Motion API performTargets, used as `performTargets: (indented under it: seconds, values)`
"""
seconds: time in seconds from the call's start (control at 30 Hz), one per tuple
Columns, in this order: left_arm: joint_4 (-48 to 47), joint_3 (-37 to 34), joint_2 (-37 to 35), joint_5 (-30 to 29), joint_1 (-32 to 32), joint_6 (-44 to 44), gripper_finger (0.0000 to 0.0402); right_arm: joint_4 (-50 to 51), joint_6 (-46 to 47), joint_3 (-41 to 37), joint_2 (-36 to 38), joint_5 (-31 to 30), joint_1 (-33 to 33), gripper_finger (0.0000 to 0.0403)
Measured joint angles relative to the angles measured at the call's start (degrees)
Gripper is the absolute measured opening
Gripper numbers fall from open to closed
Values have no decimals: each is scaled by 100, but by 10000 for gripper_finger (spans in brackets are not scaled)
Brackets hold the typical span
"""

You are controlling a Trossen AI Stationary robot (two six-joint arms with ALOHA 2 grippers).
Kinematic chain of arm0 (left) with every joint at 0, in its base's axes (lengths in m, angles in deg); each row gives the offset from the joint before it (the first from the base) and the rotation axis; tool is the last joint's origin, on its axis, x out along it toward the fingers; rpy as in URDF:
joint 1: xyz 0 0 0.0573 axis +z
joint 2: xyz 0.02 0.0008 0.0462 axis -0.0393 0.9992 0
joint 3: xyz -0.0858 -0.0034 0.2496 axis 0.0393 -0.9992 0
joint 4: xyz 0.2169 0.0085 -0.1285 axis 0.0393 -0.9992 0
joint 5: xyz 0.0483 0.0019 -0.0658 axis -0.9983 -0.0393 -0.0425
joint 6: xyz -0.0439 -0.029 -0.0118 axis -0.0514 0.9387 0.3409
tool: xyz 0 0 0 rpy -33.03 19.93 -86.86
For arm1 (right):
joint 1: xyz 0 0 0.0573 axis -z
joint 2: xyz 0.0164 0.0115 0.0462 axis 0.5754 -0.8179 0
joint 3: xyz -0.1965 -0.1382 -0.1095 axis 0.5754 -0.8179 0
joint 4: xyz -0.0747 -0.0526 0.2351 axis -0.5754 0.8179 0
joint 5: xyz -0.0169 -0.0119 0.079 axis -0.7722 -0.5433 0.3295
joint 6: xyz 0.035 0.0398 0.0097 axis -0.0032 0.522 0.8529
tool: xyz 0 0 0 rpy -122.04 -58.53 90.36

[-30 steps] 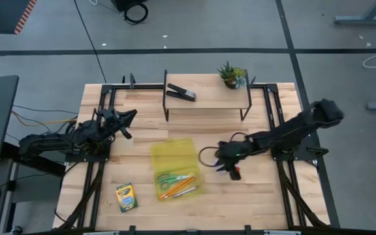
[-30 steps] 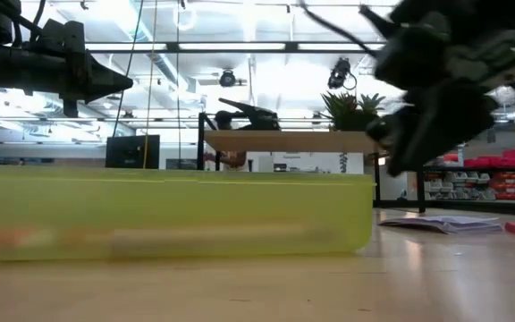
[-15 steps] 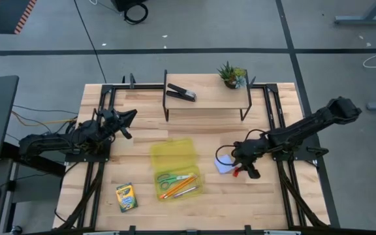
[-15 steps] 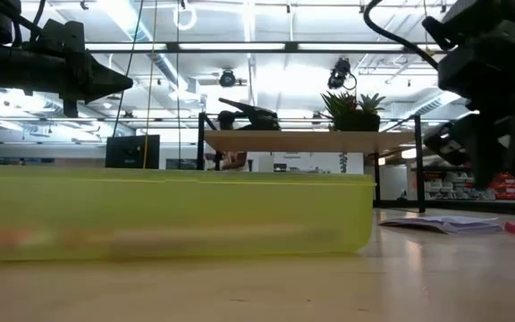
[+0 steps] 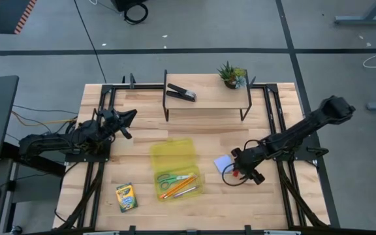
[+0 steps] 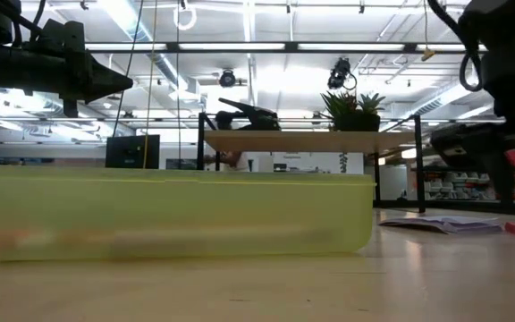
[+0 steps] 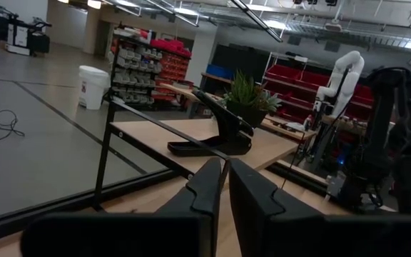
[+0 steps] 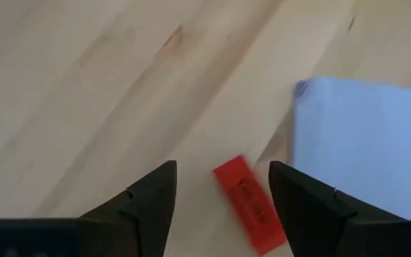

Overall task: Pack school essentials
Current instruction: Put the red eraser into the yellow supply box

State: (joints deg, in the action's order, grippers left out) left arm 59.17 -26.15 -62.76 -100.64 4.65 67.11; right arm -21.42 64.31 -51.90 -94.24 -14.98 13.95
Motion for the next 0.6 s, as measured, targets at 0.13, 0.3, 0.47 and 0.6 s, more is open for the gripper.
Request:
performTargets:
  seconds: [0.13, 0.3, 0.47, 0.6]
  values:
    - [0, 0, 0, 1, 0, 0, 35, -320, -110, 0, -215, -52, 75, 225]
    - [0, 0, 0, 2, -1, 0, 28, -357, -352, 2, -519, 30, 91, 221]
    - [0, 1, 0, 0, 1, 0, 32, -440, -400, 17, -743, 95, 93, 221]
    - [0, -1, 0, 0, 1, -1, 38, -450, -402, 20, -806, 160, 148, 213]
